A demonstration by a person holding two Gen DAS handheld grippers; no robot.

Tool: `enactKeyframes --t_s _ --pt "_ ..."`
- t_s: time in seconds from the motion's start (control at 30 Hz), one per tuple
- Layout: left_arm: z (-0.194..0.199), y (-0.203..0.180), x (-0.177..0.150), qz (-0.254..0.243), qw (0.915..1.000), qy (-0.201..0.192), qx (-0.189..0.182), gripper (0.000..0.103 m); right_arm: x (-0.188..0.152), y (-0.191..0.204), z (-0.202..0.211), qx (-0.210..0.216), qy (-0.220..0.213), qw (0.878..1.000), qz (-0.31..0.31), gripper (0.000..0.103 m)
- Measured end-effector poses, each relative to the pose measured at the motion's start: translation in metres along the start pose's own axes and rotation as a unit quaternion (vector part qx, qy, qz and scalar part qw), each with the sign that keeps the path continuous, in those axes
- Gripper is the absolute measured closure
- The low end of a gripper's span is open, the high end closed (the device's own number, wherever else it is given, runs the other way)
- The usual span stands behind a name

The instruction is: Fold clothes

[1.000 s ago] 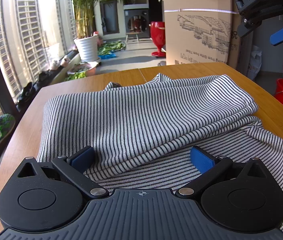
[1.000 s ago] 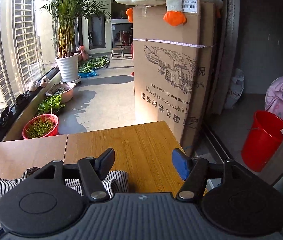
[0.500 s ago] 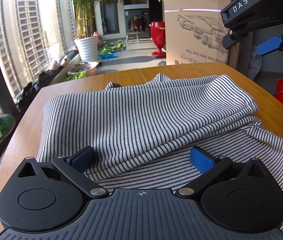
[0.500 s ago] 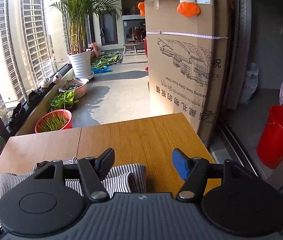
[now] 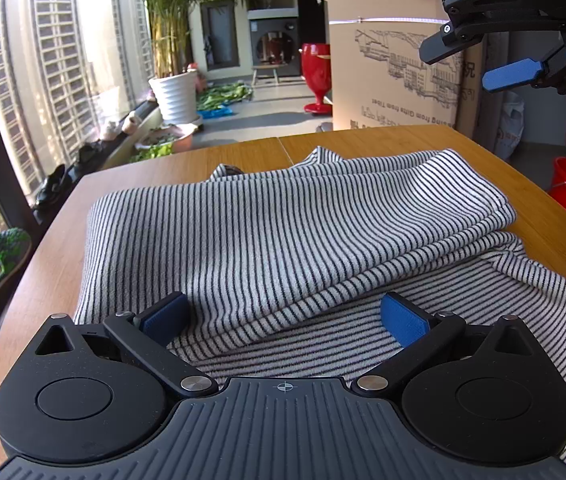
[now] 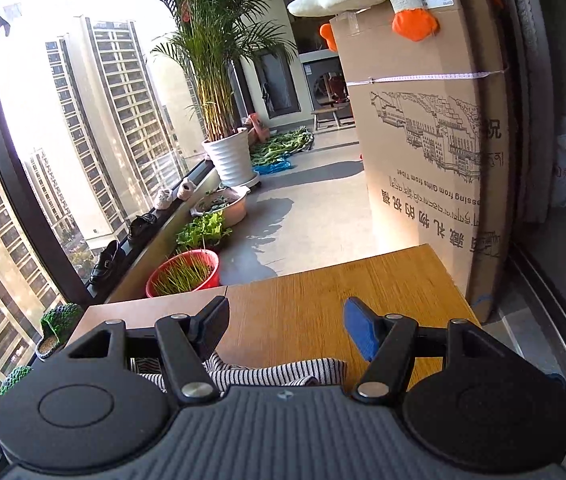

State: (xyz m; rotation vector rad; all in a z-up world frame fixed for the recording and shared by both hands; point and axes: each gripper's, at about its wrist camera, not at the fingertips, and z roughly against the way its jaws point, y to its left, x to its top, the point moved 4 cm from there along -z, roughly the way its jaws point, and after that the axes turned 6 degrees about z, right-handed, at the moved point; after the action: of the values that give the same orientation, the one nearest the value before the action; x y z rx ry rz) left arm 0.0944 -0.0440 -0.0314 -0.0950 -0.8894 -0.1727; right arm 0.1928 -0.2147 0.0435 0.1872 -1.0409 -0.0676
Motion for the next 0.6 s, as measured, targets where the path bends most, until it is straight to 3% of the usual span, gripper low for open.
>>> enactKeyframes --t_s 0.27,0.47,0.6 --pt "-0.001 0.0 0.0 0.0 1.0 0.0 0.0 0.0 -0.005 -0.013 -0.001 0.105 -0.034 0.992 -0.053 0.038" --pt "-0.001 0.0 0.0 0.0 1.0 0.0 0.0 0.0 -0.006 -0.025 -0.009 0.155 -0.051 0.985 -0.05 0.035" --pt "-0.001 0.0 0.0 0.0 1.0 0.0 0.0 0.0 -0.015 -0.03 -0.02 0.157 -0.034 0.984 -0.072 0.034"
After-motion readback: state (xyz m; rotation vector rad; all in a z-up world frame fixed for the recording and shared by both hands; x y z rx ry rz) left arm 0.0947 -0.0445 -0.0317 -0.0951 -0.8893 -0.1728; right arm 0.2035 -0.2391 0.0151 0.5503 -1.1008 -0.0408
